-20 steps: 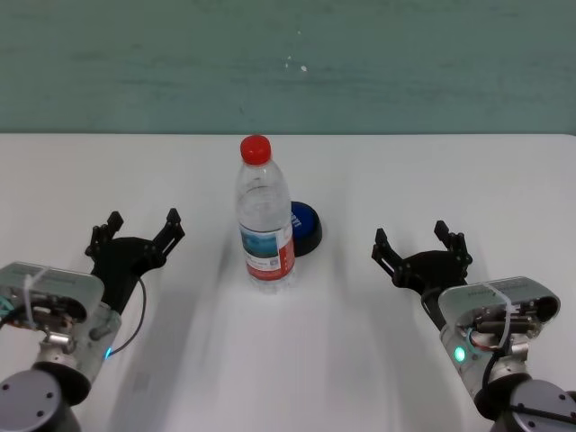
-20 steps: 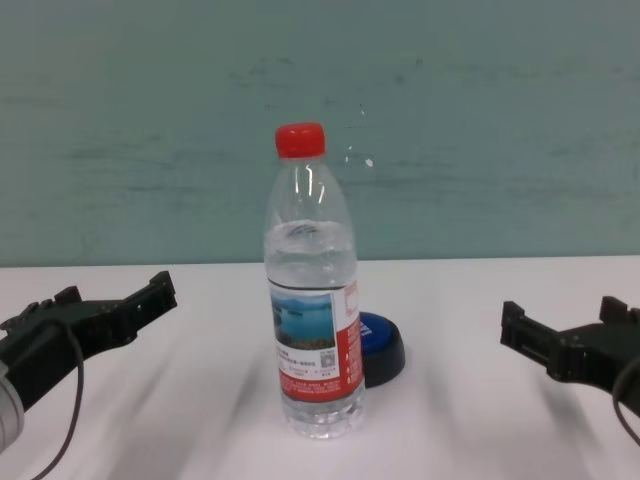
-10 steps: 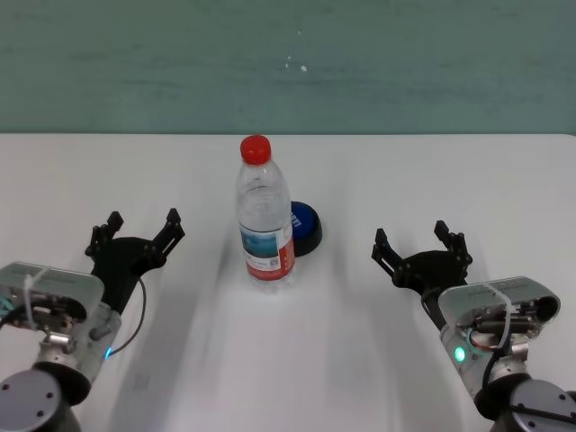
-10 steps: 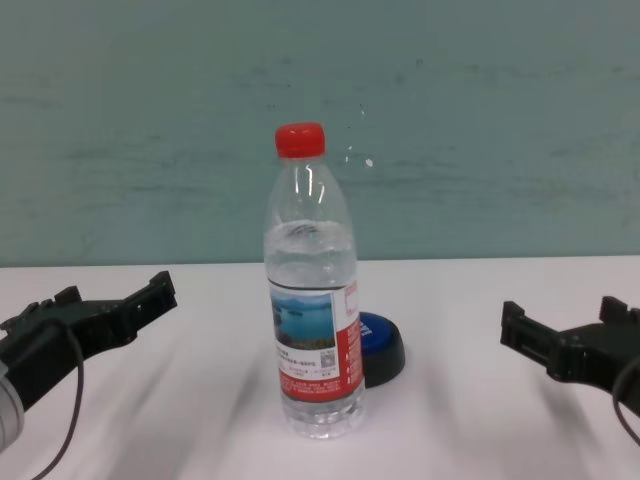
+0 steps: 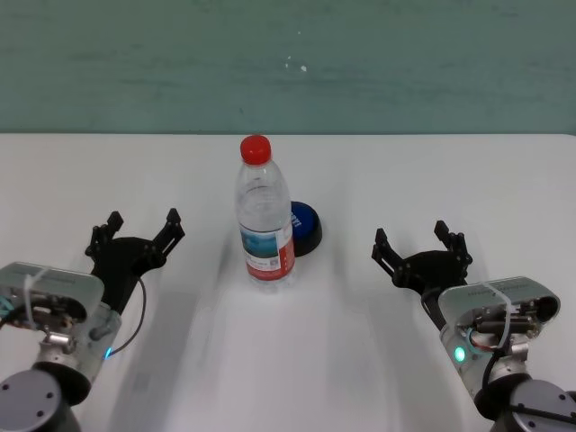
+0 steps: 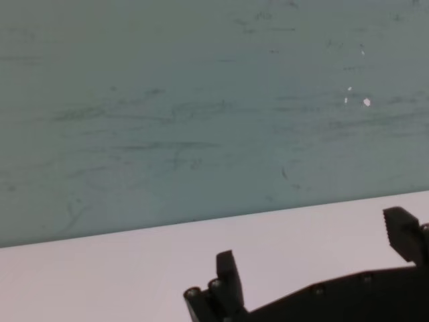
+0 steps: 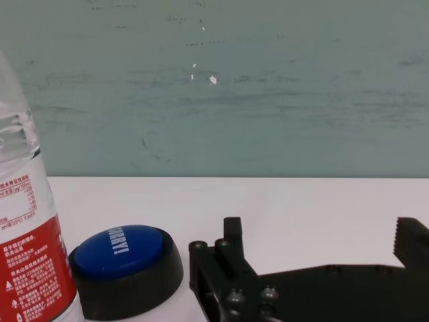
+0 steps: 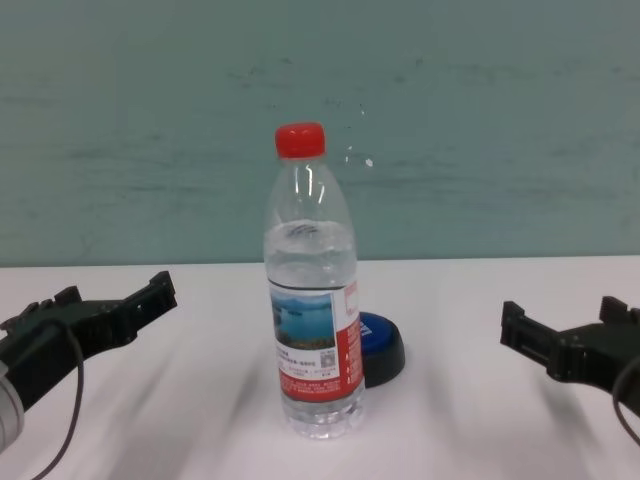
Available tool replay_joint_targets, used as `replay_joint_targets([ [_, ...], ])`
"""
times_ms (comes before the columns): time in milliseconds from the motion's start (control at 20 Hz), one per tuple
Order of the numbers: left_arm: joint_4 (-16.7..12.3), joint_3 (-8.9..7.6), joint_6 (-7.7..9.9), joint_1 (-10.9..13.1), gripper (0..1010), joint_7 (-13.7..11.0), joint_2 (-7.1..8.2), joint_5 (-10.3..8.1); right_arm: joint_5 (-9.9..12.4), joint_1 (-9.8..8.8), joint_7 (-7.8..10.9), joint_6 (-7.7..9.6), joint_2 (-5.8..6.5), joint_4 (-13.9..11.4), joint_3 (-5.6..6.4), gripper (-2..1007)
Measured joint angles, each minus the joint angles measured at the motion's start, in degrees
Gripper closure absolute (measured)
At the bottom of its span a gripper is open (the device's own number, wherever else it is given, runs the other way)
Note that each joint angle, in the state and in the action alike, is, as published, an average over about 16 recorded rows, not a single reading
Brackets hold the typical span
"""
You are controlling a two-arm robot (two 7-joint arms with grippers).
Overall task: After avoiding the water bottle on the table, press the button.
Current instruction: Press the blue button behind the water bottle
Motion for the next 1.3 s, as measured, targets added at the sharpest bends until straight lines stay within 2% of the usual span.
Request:
replay_joint_targets([
  [250,0.03,-0.18,0.0,0.02,10,-0.13,-0.14,-0.01,0.0,0.0,0.0,0.0,0.0,0.0,0.0,1],
  [500,-0.97,-1.02,-0.02,0.95,10,-1.04,-0.11,-0.33,0.0,0.0,0.0,0.0,0.0,0.0,0.0,1],
  [850,-3.58,-3.38,-0.66,3.56,10,-3.44,0.64,-0.8,0.0,0.0,0.0,0.0,0.01,0.0,0.0,1],
  [1300,-7.83,-6.46,-1.2,7.72,10,-7.0,2.33,-1.07,0.0,0.0,0.0,0.0,0.0,0.0,0.0,1],
])
